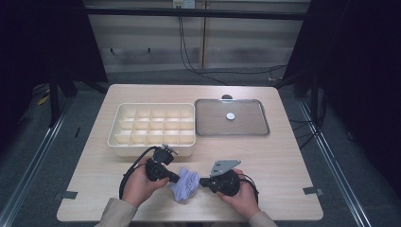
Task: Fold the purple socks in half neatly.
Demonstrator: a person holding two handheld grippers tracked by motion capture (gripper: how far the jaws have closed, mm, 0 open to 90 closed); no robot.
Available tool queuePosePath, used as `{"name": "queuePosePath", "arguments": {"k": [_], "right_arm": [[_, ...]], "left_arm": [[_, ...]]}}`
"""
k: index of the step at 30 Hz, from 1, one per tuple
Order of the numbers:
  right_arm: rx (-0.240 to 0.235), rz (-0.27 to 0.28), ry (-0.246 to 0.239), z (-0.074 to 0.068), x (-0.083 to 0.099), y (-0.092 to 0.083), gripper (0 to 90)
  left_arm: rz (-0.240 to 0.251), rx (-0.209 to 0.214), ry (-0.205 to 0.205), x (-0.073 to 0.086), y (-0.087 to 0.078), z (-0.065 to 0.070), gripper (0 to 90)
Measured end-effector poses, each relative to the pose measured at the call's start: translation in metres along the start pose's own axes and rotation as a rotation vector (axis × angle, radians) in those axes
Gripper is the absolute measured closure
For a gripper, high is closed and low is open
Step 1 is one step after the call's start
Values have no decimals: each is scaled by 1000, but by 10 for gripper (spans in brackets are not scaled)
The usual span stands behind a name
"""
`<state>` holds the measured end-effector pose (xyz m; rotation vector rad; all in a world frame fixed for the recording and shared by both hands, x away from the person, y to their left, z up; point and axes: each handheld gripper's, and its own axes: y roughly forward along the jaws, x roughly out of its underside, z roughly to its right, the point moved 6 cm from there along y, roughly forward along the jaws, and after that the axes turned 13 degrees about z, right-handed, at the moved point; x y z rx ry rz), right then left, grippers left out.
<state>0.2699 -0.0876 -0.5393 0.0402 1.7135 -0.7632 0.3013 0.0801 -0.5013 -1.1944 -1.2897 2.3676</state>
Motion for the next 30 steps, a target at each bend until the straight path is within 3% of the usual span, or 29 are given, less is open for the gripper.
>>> {"name": "queuePosePath", "arguments": {"k": [10,18,30], "right_arm": [[-19,-5,-15,-5,-2,3,888],[-26,-23,-17,-8,1,6,888],[-31,-29,-16,-8,2,8,891]], "left_arm": [[-11,4,20,-5,-4,8,839],[13,16,30,-10,-5,16,839],[0,7,34,-8,-6,11,840]]}}
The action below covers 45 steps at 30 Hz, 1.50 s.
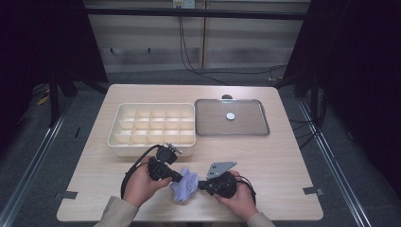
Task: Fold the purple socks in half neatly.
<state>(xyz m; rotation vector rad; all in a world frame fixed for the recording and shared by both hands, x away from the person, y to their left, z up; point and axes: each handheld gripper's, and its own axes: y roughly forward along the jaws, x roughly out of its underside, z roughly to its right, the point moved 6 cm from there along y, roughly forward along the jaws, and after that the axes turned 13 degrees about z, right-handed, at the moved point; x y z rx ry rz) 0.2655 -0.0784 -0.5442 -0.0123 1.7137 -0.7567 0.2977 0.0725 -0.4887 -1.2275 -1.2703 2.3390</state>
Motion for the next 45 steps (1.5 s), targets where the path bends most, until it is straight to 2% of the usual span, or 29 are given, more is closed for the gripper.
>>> {"name": "queuePosePath", "arguments": {"k": [4,27,29,35,43,45], "right_arm": [[-5,0,6,-1,0,1,891],[-15,5,9,-4,-1,6,893],[-13,3,8,-5,-1,6,893],[-11,2,15,-5,-2,6,892],[-11,-6,11,-5,-2,6,890],[-6,-6,8,-4,-2,5,889]], "left_arm": [[12,2,-7,-1,-2,0,840],[8,42,44,-8,1,15,844],[9,49,34,-8,2,17,845],[2,61,55,-7,8,21,845],[-14,72,62,-3,19,26,844],[-7,75,48,-2,22,27,844]]}}
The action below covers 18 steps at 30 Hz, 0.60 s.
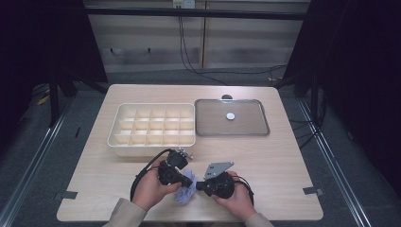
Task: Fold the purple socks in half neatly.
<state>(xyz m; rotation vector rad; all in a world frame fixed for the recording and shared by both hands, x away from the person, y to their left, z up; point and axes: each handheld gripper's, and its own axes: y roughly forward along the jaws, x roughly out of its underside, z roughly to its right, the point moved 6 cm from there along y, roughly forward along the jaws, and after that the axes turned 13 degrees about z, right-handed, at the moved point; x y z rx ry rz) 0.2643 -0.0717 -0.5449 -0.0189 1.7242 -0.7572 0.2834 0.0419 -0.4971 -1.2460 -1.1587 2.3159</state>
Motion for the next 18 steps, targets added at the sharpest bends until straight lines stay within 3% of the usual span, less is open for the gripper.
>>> {"name": "queuePosePath", "arguments": {"k": [9,14,18], "right_arm": [[19,-10,10,5,2,-6,889],[30,-1,18,8,2,-8,889],[28,10,18,8,1,-8,890]], "left_arm": [[-18,-11,18,4,11,3,850],[-50,-28,61,7,10,3,856],[-51,-20,51,10,8,0,857]]}}
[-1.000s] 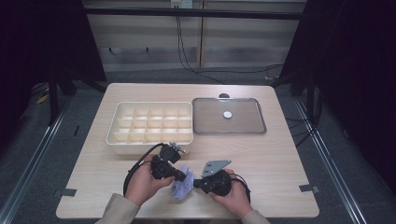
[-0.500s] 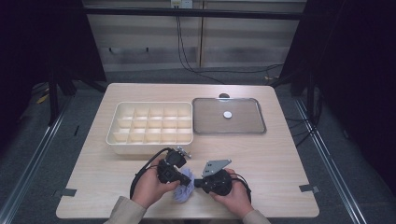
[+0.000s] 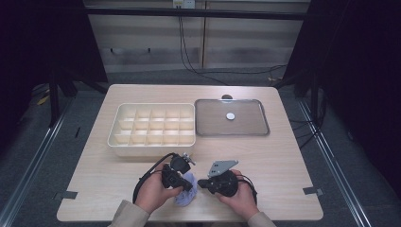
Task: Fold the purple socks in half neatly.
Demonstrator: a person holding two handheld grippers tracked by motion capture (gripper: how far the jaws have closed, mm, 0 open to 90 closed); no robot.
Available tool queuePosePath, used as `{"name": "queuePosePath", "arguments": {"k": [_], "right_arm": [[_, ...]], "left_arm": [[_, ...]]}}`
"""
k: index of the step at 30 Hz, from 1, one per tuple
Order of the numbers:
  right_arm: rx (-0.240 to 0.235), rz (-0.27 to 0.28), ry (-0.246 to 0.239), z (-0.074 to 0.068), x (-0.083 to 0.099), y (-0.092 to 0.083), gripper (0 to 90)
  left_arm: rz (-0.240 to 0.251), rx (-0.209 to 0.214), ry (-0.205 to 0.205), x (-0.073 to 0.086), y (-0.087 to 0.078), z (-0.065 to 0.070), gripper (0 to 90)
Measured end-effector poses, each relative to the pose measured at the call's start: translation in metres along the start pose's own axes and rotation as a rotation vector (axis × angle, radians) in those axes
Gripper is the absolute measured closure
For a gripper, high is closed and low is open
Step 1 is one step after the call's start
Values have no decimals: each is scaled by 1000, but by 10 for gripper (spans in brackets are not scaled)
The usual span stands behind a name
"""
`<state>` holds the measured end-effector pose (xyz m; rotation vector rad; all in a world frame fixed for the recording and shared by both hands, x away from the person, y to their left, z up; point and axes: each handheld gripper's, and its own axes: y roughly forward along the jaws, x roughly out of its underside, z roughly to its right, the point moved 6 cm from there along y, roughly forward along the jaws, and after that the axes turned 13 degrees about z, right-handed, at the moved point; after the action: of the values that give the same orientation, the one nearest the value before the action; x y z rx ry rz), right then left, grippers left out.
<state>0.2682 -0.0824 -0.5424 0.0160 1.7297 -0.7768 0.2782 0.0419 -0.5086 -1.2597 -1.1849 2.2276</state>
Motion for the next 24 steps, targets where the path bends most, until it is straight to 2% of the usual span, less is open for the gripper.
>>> {"name": "queuePosePath", "arguments": {"k": [7,12,17,24], "right_arm": [[16,14,9,3,-3,-2,895],[27,36,32,6,-7,-7,900],[23,67,33,8,-15,-9,900],[18,98,25,6,-27,-8,900]], "left_arm": [[29,-8,13,4,2,0,859],[29,-6,21,5,2,1,861],[33,-10,35,5,4,3,860],[39,-10,33,5,5,3,863]]}}
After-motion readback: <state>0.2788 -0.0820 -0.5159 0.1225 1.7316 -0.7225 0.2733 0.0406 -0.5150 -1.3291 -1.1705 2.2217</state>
